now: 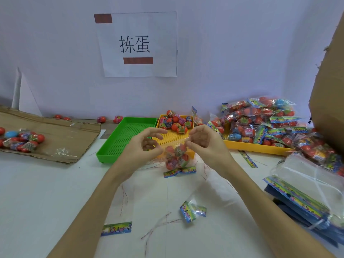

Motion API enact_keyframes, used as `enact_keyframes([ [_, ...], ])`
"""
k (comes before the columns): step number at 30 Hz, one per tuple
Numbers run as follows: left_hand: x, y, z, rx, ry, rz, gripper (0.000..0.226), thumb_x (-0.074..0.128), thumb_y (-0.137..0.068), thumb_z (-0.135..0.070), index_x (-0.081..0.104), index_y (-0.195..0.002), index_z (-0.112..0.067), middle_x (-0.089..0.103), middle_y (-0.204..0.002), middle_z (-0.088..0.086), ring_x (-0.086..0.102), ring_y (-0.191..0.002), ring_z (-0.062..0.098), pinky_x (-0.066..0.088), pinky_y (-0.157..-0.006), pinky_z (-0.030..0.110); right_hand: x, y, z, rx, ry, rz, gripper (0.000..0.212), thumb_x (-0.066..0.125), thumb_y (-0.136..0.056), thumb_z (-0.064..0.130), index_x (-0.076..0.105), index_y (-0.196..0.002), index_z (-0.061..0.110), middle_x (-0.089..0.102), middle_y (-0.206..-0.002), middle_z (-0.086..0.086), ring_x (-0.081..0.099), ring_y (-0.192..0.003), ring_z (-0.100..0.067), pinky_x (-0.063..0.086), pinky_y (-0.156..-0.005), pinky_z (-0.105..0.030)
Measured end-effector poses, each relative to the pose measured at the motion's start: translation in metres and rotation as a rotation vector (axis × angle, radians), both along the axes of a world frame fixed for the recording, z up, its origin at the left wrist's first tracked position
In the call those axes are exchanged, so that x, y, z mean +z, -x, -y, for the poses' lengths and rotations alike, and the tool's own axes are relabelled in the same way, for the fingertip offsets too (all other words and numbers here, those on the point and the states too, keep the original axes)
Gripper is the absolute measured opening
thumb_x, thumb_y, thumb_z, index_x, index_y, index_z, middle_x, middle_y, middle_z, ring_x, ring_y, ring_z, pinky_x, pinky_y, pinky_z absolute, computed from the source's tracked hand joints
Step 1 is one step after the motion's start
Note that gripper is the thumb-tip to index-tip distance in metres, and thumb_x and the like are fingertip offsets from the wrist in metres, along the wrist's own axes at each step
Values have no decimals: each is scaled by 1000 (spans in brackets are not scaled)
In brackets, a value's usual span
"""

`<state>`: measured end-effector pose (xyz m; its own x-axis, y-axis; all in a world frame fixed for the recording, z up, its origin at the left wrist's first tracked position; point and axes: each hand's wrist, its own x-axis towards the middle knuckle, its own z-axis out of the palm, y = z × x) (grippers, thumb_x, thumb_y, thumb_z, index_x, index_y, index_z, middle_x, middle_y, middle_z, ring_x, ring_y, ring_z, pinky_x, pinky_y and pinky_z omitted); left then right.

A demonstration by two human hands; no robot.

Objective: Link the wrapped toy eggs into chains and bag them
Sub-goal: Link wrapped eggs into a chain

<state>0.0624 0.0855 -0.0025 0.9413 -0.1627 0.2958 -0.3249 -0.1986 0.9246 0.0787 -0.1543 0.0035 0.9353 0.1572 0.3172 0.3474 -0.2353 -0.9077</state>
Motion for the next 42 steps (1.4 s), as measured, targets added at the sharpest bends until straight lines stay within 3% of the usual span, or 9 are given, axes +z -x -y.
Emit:
enact_keyframes([
  [3, 4, 5, 9, -20, -18, 32, 31, 78, -91, -31, 72, -121, -26, 74, -116, -7, 70, -102, 14, 58, -84, 24, 4, 6, -8, 99, 33, 54, 28, 75, -91, 4, 62, -114, 13, 74, -93, -1, 73, -88, -11, 59, -84, -24],
  [8, 2, 6, 22, 66, 23, 2, 14, 80, -88, -32, 80, -95, -21, 79, -86, 1, 74, -77, 15, 60, -66, 26, 8, 13, -16, 189, 6, 125, 38, 72, -93, 4, 65, -129, 16, 77, -98, 2, 74, -98, -12, 58, -90, -25],
  [11, -1, 1, 20, 201, 121, -12, 4, 78, -92, -25, 79, -92, -21, 78, -89, 0, 73, -82, 13, 60, -68, 27, 11, 9, -10, 114, -11, 46, 36, 70, -98, 21, 64, -133, 21, 78, -105, 5, 73, -100, -9, 59, -91, -27],
  [16, -5, -4, 21, 357, 164, -22, 6, 76, -95, -18, 76, -93, -12, 77, -95, 6, 73, -94, 22, 60, -74, 32, 8, 4, 0, 102, 158, -173, 27, 71, -93, 40, 77, -111, 22, 79, -91, 3, 76, -82, -12, 63, -75, -28],
  [22, -1, -1, 20, 192, 230, -156, 14, 73, -97, -17, 76, -100, -4, 77, -89, 9, 73, -76, 17, 59, -59, 29, 4, 0, -1, -22, 168, -106, 10, 73, -94, 29, 80, -89, 23, 76, -84, 9, 73, -85, -11, 63, -79, -30],
  [30, -1, 0, 26, 241, 339, -137, 21, 77, -93, -16, 75, -92, 5, 76, -83, 11, 72, -70, 16, 61, -64, 28, 11, 2, -2, -36, -79, -242, 14, 71, -96, 19, 75, -83, 14, 75, -80, -2, 72, -75, -12, 60, -67, -23],
  [34, -2, 1, 27, 184, 351, -189, 21, 73, -95, -21, 75, -92, -1, 73, -82, 8, 68, -72, 18, 59, -64, 27, 10, 4, -6, -30, -60, -252, 15, 69, -98, 20, 74, -87, 13, 76, -85, -6, 73, -81, -16, 63, -73, -27],
  [39, -1, 3, 28, 44, 316, -189, 52, 78, -89, -35, 65, -93, 16, 65, -71, 11, 64, -59, 24, 56, -57, 28, 12, 3, -5, -66, -50, -266, 14, 68, -97, 25, 74, -88, 16, 75, -91, -7, 72, -84, -16, 57, -64, -19],
  [42, -1, 3, 28, 71, 298, -165, 45, 81, -87, -30, 67, -89, 13, 68, -74, 13, 66, -58, 27, 57, -56, 30, 12, 2, -3, -61, -46, -258, 13, 70, -97, 26, 75, -89, 17, 76, -87, -3, 73, -84, -16, 58, -66, -20],
])
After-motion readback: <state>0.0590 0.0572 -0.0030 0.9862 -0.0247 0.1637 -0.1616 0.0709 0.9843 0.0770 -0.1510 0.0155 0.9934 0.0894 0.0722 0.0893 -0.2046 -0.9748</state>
